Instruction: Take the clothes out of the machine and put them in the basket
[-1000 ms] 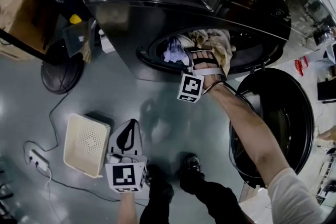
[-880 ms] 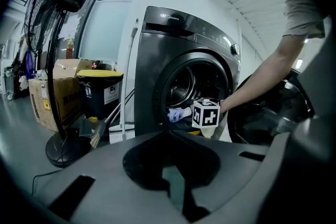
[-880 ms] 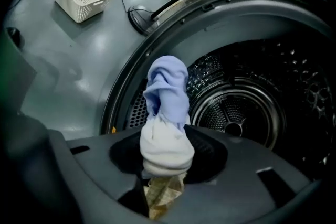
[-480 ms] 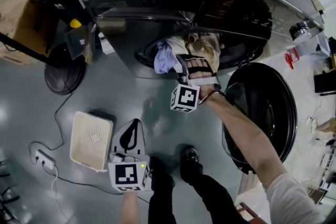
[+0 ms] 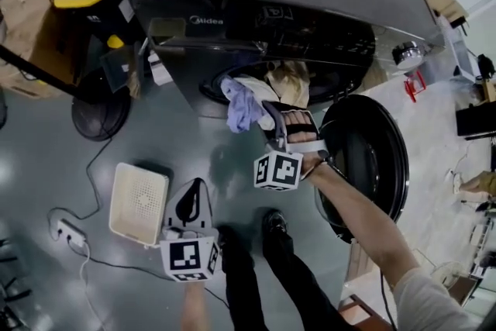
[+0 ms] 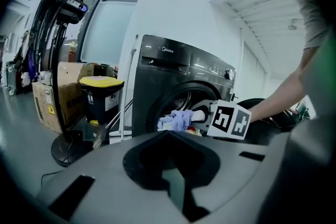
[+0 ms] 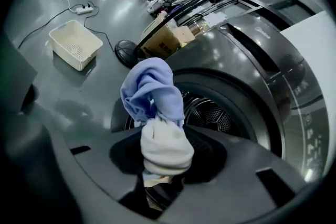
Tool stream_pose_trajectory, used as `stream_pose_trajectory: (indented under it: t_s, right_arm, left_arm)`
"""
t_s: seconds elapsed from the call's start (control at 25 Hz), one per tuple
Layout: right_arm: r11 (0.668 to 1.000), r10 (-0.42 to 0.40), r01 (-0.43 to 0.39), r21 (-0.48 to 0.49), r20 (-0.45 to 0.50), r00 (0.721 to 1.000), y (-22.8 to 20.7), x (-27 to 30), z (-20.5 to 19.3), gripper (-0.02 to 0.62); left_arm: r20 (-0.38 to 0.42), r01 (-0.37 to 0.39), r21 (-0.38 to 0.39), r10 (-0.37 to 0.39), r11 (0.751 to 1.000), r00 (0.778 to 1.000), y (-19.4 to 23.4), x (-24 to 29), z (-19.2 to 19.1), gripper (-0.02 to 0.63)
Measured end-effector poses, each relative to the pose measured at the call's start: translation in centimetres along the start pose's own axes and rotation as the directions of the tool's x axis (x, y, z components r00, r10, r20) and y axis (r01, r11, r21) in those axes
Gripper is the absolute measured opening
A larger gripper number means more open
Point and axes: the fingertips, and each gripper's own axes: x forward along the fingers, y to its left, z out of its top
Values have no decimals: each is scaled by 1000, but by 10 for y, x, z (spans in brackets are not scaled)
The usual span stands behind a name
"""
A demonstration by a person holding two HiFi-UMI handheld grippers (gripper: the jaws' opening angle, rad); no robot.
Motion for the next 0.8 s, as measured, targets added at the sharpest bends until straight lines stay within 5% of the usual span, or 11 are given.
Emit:
stream_pose_trajectory:
  t_s: [0.28, 0.36, 0.6, 0.8]
  right_arm:
    - [962, -2, -10, 272, 43, 999, -34, -57, 10, 160]
    - [919, -2, -28, 393, 77, 997, -42, -71, 15, 158]
    - [713, -34, -108, 693, 188, 982, -58, -107, 37, 158]
    - [648, -34, -173, 742, 255, 966, -48, -123, 65, 156]
  left_arm:
    - [32, -17, -21, 17, 1000, 999, 1, -11, 34, 18]
    - [42, -25, -26, 27, 999, 999, 3, -13, 40, 18]
    - [67, -78, -36, 80, 996, 995, 19, -31, 49, 18]
    - [88, -149, -67, 155, 987, 984, 51, -52, 43, 18]
